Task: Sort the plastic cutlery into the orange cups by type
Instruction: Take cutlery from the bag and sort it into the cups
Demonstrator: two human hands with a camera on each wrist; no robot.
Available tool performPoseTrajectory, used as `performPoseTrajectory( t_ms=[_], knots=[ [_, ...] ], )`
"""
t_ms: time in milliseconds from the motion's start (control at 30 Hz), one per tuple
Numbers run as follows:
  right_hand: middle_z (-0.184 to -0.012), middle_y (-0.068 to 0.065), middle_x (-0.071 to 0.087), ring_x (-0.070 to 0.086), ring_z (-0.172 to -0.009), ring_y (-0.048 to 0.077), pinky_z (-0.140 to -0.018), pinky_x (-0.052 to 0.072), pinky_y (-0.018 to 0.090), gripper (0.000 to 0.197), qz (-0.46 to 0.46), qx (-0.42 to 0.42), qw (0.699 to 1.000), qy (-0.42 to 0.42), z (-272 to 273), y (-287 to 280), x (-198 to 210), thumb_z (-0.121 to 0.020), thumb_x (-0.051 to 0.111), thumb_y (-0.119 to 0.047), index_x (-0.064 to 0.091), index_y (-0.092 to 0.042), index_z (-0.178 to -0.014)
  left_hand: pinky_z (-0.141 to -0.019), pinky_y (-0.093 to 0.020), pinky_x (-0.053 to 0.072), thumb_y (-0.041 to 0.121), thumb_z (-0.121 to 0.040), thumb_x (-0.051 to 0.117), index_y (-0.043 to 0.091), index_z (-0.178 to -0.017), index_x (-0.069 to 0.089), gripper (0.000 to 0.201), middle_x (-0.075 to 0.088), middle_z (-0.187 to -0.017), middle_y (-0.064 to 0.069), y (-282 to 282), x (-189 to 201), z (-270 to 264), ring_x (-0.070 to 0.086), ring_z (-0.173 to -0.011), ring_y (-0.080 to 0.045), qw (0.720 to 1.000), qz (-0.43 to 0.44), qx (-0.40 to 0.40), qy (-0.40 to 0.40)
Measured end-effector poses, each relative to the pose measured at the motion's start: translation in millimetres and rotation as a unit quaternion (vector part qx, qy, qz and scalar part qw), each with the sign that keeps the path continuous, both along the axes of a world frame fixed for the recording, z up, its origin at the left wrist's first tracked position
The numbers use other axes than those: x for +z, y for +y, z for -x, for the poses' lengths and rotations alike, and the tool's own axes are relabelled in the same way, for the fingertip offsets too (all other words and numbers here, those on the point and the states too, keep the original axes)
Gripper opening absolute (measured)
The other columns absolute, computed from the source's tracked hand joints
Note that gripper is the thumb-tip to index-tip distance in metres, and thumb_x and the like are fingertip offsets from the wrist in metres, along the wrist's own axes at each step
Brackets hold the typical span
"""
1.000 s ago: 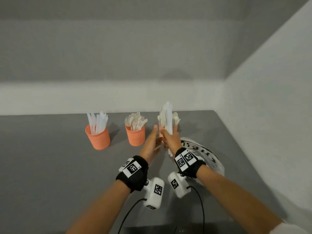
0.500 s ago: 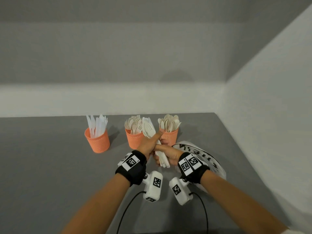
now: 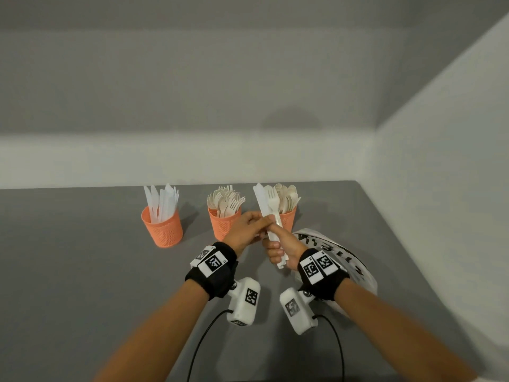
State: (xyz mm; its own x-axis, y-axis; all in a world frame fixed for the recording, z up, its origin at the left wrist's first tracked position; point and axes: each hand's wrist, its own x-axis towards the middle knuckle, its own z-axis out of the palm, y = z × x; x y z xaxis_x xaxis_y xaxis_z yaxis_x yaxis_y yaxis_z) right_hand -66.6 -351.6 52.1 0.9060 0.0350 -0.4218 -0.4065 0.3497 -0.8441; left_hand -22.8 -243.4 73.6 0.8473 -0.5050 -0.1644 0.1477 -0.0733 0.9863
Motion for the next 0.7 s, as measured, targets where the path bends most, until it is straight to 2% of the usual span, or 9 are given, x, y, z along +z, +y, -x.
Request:
performPoseTrajectory(
  t_ms=[100,200,300,367,467,600,700],
  knots=[
    [-0.033,-0.009,0.028,0.023,-0.025,0.003,-0.029,0.02,0.012,0.038,-0.025,0.039,0.999,0.005,3.8,-3.3,0.0,-0.093,0.041,-0.045,0.047,-0.017,-0.069,-0.066,-0.021,0.051,0.02,-0.091,0.057,0.015,-0.074,0.058,0.018,0.06,-0.056,0.005,4.1,-0.4,-2.0,0.053,-0.049,-0.006,0.999,0.033,0.017,-0.006],
    [-0.034,-0.008,0.03,0.024,-0.026,0.002,-0.029,0.021,0.013,0.035,-0.027,0.05,0.998,0.011,4.8,-4.1,-1.8,-0.092,0.043,-0.049,0.051,-0.018,-0.077,-0.056,-0.02,0.05,0.018,-0.088,0.06,0.011,-0.077,0.058,0.014,0.063,-0.063,-0.001,3.1,-4.1,-8.4,0.055,-0.049,-0.011,0.998,0.033,0.057,-0.009],
    [-0.039,-0.008,0.036,0.026,-0.028,0.002,-0.03,0.025,0.013,0.033,0.005,0.044,0.999,0.004,4.2,-3.7,-4.2,-0.092,0.044,-0.049,0.055,-0.019,-0.085,-0.045,-0.018,0.046,0.015,-0.083,0.067,0.008,-0.08,0.057,0.013,0.062,-0.068,-0.007,-0.1,-7.0,-12.3,0.054,-0.039,-0.005,0.996,0.034,0.088,-0.011],
    [-0.044,-0.006,0.044,0.03,-0.029,0.003,-0.032,0.028,0.013,0.031,0.044,0.039,0.998,-0.013,3.2,-3.6,-4.9,-0.091,0.046,-0.048,0.055,-0.019,-0.088,-0.042,-0.018,0.045,0.013,-0.08,0.071,0.007,-0.079,0.057,0.015,0.063,-0.068,-0.008,-2.7,-8.0,-15.0,0.055,-0.039,-0.006,0.994,0.028,0.101,-0.016],
    [-0.055,-0.001,0.053,0.038,-0.031,0.004,-0.033,0.033,0.013,0.029,0.077,0.025,0.996,-0.036,2.1,-5.7,-6.5,-0.093,0.045,-0.046,0.055,-0.02,-0.091,-0.046,-0.023,0.05,0.009,-0.082,0.068,0.005,-0.079,0.058,0.012,0.063,-0.068,-0.011,-5.9,-13.2,-21.5,0.058,-0.043,-0.01,0.993,0.001,0.113,-0.033],
    [-0.065,0.003,0.054,0.041,-0.033,0.005,-0.033,0.034,0.014,0.029,0.067,0.0,0.997,-0.046,0.5,-5.5,-10.5,-0.095,0.04,-0.045,0.057,-0.022,-0.095,-0.058,-0.023,0.056,0.007,-0.088,0.058,0.004,-0.075,0.058,0.014,0.062,-0.07,-0.011,-5.0,-18.5,-28.5,0.061,-0.058,-0.019,0.992,-0.008,0.117,-0.037],
    [-0.064,0.003,0.054,0.04,-0.033,0.005,-0.033,0.034,0.014,0.026,0.059,-0.013,0.997,-0.052,-1.4,-4.0,-13.8,-0.096,0.04,-0.043,0.057,-0.024,-0.096,-0.061,-0.021,0.056,0.011,-0.091,0.055,-0.004,-0.089,0.061,0.017,0.064,-0.075,-0.01,-4.1,-21.5,-29.1,0.063,-0.064,-0.018,0.994,-0.009,0.101,-0.036]
  ],
)
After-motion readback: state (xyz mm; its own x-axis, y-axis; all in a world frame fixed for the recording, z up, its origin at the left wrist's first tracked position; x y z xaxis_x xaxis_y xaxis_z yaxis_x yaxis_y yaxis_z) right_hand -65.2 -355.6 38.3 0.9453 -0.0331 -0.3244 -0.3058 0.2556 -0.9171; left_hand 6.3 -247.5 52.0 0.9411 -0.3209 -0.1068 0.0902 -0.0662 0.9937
